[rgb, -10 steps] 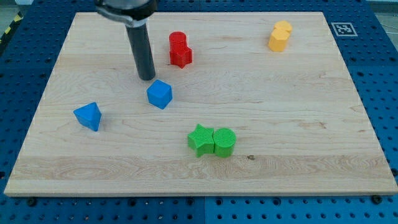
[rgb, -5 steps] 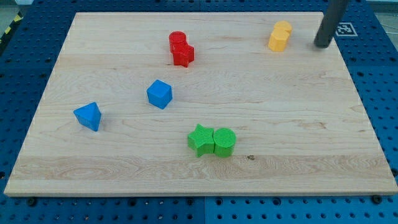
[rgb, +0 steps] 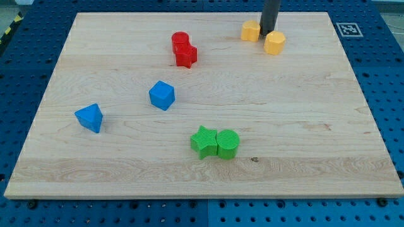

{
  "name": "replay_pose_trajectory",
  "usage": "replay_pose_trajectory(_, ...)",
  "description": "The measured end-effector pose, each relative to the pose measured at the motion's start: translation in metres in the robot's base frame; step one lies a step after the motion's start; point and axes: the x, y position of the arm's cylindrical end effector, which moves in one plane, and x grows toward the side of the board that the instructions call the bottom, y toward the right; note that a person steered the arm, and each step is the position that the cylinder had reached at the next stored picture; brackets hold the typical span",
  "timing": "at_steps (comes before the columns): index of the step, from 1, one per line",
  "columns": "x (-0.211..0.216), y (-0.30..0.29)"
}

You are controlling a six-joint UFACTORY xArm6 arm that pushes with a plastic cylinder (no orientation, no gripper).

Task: Place yellow and blue blocks in a diagonal line

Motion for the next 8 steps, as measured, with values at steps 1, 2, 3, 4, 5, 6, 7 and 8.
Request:
replay_pose_trajectory(1, -0.035, 0.010)
replay_pose_trajectory(2, -0.024, -0.029)
replay_pose_trajectory(3, 0.012, -0.040)
replay_pose_trajectory(4, 0.042, -0.040)
replay_pose_trajectory(5, 0.071, -0.040)
replay_pose_trajectory(6, 0.065, -0.022)
replay_pose_trajectory(7, 0.068, 0.017)
replay_pose_trajectory(8, 0.097, 0.016)
